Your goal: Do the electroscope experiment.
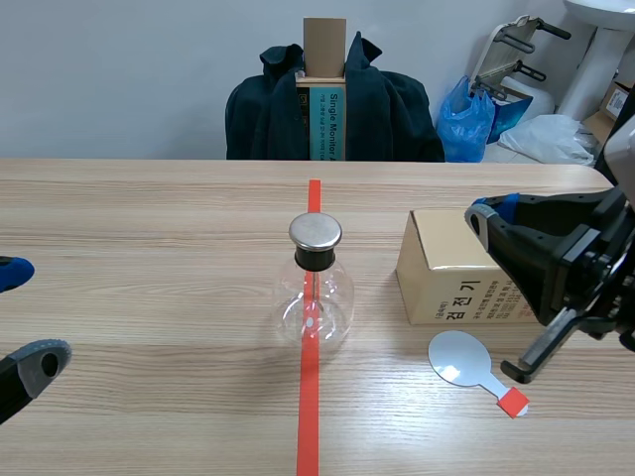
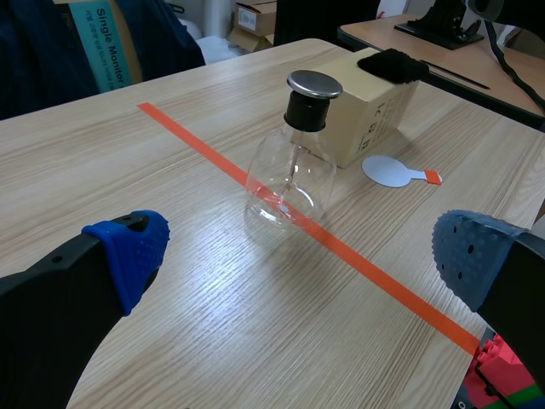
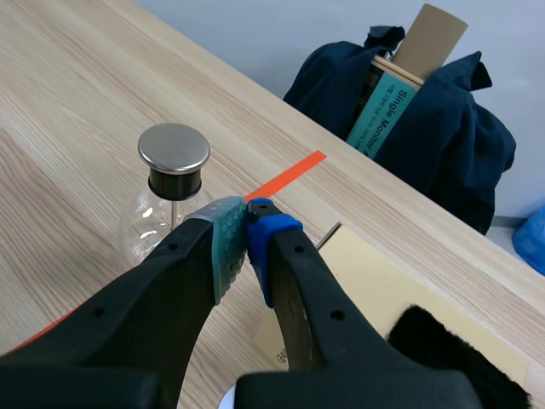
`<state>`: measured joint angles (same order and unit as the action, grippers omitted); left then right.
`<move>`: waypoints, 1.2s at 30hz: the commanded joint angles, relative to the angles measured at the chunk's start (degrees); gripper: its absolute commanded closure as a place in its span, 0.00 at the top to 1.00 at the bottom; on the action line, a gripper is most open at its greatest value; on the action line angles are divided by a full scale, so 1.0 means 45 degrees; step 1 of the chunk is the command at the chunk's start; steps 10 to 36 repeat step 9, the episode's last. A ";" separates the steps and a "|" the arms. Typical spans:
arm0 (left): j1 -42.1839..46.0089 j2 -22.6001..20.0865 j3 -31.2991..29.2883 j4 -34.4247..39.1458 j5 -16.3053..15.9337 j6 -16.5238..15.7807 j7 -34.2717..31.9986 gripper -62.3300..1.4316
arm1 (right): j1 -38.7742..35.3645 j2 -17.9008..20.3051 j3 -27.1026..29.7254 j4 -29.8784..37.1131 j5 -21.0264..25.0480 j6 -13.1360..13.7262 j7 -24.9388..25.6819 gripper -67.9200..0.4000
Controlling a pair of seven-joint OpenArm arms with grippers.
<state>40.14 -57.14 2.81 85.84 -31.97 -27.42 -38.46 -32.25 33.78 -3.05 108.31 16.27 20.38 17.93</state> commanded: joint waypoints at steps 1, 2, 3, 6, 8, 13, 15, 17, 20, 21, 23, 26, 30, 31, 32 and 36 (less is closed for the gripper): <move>-0.0073 0.0068 -0.0083 0.0107 -0.0092 -0.0029 -0.0267 1.00 | 0.0146 0.0175 0.0107 0.0049 0.0092 -0.0039 0.0044 0.02; -0.0073 0.0068 -0.0083 0.0107 -0.0092 -0.0029 -0.0267 1.00 | 0.0146 0.0175 0.0107 0.0049 0.0092 -0.0039 0.0039 0.02; -0.0073 0.0068 -0.0083 0.0107 -0.0092 -0.0029 -0.0267 1.00 | 0.0146 0.0175 0.0107 0.0049 0.0097 -0.0039 0.0010 0.02; -0.0073 0.0068 -0.0083 0.0107 -0.0087 -0.0029 -0.0267 1.00 | 0.0151 0.0175 0.0107 0.0049 0.0253 -0.0340 -0.0112 0.03; -0.0073 0.0068 -0.0083 0.0107 -0.0087 -0.0029 -0.0262 1.00 | 0.0151 0.0175 0.0107 0.0049 0.1219 -0.0699 -0.0418 0.13; -0.0073 0.0068 -0.0083 0.0107 -0.0087 -0.0029 -0.0262 1.00 | 0.0151 0.0175 0.0107 0.0049 0.1889 -0.1035 -0.0651 0.20; -0.0073 0.0068 -0.0083 0.0107 -0.0087 -0.0029 -0.0262 1.00 | 0.0151 0.0175 0.0107 0.0049 0.1889 -0.1035 -0.0651 0.20; -0.0073 0.0068 -0.0083 0.0107 -0.0087 -0.0029 -0.0262 1.00 | 0.0151 0.0175 0.0107 0.0049 0.1889 -0.1035 -0.0651 0.20; -0.0073 0.0068 -0.0083 0.0107 -0.0087 -0.0029 -0.0262 1.00 | 0.0151 0.0175 0.0107 0.0049 0.1889 -0.1035 -0.0651 0.20; -0.0073 0.0068 -0.0083 0.0107 -0.0087 -0.0029 -0.0262 1.00 | 0.0151 0.0175 0.0107 0.0049 0.1889 -0.1035 -0.0651 0.20; -0.0073 0.0068 -0.0083 0.0107 -0.0087 -0.0029 -0.0262 1.00 | 0.0151 0.0175 0.0107 0.0049 0.1889 -0.1035 -0.0651 0.20; -0.0073 0.0068 -0.0083 0.0107 -0.0087 -0.0029 -0.0262 1.00 | 0.0151 0.0175 0.0107 0.0049 0.1889 -0.1035 -0.0651 0.20; -0.0073 0.0068 -0.0083 0.0107 -0.0087 -0.0029 -0.0262 1.00 | 0.0151 0.0175 0.0107 0.0049 0.1889 -0.1035 -0.0651 0.20; -0.0073 0.0068 -0.0083 0.0107 -0.0087 -0.0029 -0.0262 1.00 | 0.0151 0.0175 0.0107 0.0049 0.1889 -0.1035 -0.0651 0.20; -0.0073 0.0068 -0.0083 0.0107 -0.0087 -0.0029 -0.0262 1.00 | 0.0151 0.0175 0.0107 0.0049 0.1889 -0.1035 -0.0651 0.20; -0.0073 0.0068 -0.0083 0.0107 -0.0087 -0.0029 -0.0262 1.00 | 0.0151 0.0175 0.0107 0.0049 0.1889 -0.1035 -0.0651 0.20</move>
